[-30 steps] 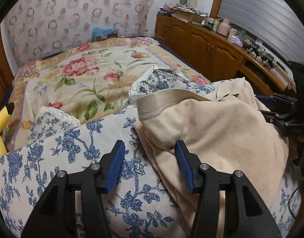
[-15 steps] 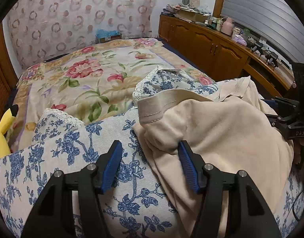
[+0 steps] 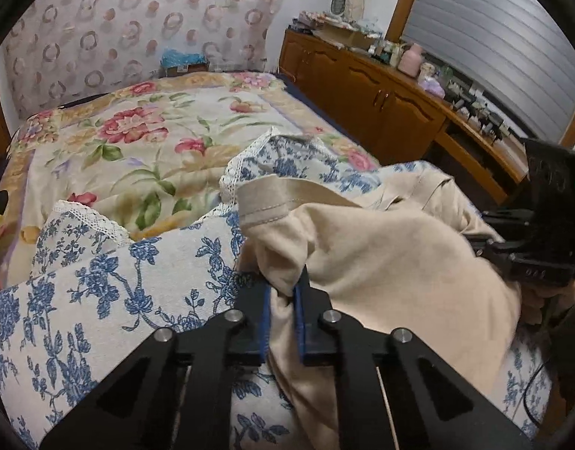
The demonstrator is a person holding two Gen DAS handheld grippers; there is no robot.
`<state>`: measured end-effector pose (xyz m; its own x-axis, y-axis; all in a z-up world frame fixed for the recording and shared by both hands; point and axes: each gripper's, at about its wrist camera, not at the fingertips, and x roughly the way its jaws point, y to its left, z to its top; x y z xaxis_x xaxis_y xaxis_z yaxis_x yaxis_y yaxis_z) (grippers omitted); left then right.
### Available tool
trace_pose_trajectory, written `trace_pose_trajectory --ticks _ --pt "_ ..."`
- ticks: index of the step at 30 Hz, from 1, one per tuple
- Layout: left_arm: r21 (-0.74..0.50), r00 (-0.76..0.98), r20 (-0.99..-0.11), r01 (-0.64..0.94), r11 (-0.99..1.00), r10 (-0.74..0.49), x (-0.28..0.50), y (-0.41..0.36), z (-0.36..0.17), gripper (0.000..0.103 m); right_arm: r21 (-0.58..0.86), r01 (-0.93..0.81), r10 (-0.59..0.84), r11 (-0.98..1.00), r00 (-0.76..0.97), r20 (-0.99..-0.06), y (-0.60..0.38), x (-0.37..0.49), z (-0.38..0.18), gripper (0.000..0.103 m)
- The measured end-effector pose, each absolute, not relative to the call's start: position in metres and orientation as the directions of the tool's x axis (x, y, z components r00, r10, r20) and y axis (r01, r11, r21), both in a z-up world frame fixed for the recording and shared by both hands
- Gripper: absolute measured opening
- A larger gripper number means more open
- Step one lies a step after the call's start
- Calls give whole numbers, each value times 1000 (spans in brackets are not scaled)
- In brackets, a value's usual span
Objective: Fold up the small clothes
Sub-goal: 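Grasp the folded shirt with the left tool and carry it toward the yellow plush toy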
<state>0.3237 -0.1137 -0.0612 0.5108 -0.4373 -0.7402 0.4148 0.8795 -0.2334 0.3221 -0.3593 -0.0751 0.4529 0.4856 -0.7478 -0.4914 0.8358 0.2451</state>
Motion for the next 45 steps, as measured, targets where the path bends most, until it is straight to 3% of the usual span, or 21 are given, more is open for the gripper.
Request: trace_pose_trajectory --ticks 12,20,34,41,44,45 --pt "-260 653 -595 395 881 -468 258 -63 7 6 125 -591 524 797 574 -629 -325 279 -7 13" --pt "-226 773 -532 263 938 -345 207 20 28 6 46 -716 595 696 540 -595 -247 280 27 13" --pt "-258 834 -549 -112 960 -50 126 172 -24 6 -116 -934 675 338 326 -662 -8 293 31 13" --pt "-276 807 -591 -205 939 2 119 199 -55 6 -118 -961 665 251 260 -700 72 303 9 13" --pt "-263 793 -609 -222 939 17 115 202 -61 7 -107 -952 650 285 275 -708 87 309 -2 16" --pt "-260 790 -613 -222 940 17 113 203 -63 7 -97 -945 650 311 286 -704 87 314 -3 23"
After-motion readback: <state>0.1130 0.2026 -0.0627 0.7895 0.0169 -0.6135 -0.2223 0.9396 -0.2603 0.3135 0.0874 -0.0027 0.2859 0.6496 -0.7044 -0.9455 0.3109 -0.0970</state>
